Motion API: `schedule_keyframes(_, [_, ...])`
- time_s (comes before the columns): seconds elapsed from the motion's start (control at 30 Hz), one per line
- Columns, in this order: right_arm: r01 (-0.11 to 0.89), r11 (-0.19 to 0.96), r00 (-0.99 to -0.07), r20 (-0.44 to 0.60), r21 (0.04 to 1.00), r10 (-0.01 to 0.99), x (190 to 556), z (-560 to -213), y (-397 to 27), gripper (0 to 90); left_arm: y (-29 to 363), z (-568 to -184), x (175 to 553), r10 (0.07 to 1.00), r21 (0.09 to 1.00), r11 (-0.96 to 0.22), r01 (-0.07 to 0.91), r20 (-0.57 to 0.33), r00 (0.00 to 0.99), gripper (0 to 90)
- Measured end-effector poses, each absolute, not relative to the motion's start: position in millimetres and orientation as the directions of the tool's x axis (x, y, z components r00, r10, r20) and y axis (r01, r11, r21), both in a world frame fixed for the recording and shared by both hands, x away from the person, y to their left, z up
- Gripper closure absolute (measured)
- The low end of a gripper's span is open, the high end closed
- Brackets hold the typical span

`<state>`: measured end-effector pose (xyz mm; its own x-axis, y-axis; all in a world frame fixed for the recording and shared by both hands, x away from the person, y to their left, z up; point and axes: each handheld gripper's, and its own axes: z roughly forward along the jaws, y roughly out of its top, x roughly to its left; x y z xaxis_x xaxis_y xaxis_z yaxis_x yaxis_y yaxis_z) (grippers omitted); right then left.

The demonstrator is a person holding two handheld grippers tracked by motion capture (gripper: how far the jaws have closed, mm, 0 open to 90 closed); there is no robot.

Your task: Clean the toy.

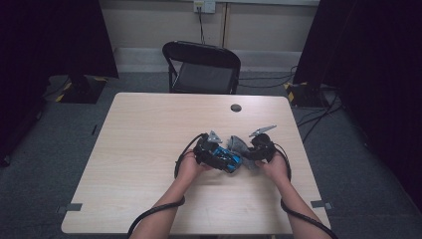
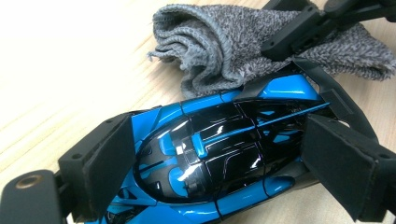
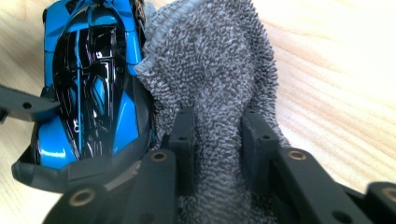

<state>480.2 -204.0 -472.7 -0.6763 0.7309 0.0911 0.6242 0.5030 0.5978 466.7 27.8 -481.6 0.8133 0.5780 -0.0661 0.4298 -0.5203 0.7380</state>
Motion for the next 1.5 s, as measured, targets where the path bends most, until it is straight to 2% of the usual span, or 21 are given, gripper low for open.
schedule_keyframes(0.1, [0.626,0.496,-0.669,0.087,0.602,0.738,479,-473,-206,61.0,28,-481,467,0.579,0.736,-0.521,0.432,-0.068,0.813,10.1])
schedule_keyframes(0.3, [0.633,0.493,-0.665,0.093,0.597,0.741,477,-473,-213,56.0,28,-482,467,0.579,0.738,-0.52,0.431,-0.066,0.813,10.1])
schedule_keyframes(0.43, [0.615,0.518,-0.679,0.066,0.594,0.731,474,-475,-213,59.2,28,-481,467,0.578,0.736,-0.523,0.431,-0.066,0.814,10.1])
schedule_keyframes(0.57, [0.603,0.539,-0.686,0.038,0.588,0.726,470,-477,-214,68.9,28,-482,467,0.579,0.737,-0.521,0.431,-0.066,0.813,10.2])
schedule_keyframes(0.7, [0.608,0.557,-0.692,0.034,0.566,0.721,467,-474,-216,73.8,28,-482,467,0.579,0.737,-0.521,0.431,-0.067,0.813,10.1])
schedule_keyframes(1.2, [0.676,0.485,-0.659,0.16,0.556,0.735,457,-468,-244,78.4,28,-481,467,0.578,0.735,-0.523,0.432,-0.067,0.813,10.1])
schedule_keyframes(1.5, [0.684,0.46,-0.642,0.167,0.566,0.748,453,-460,-264,78.7,28,-482,467,0.579,0.737,-0.521,0.43,-0.066,0.813,10.1])
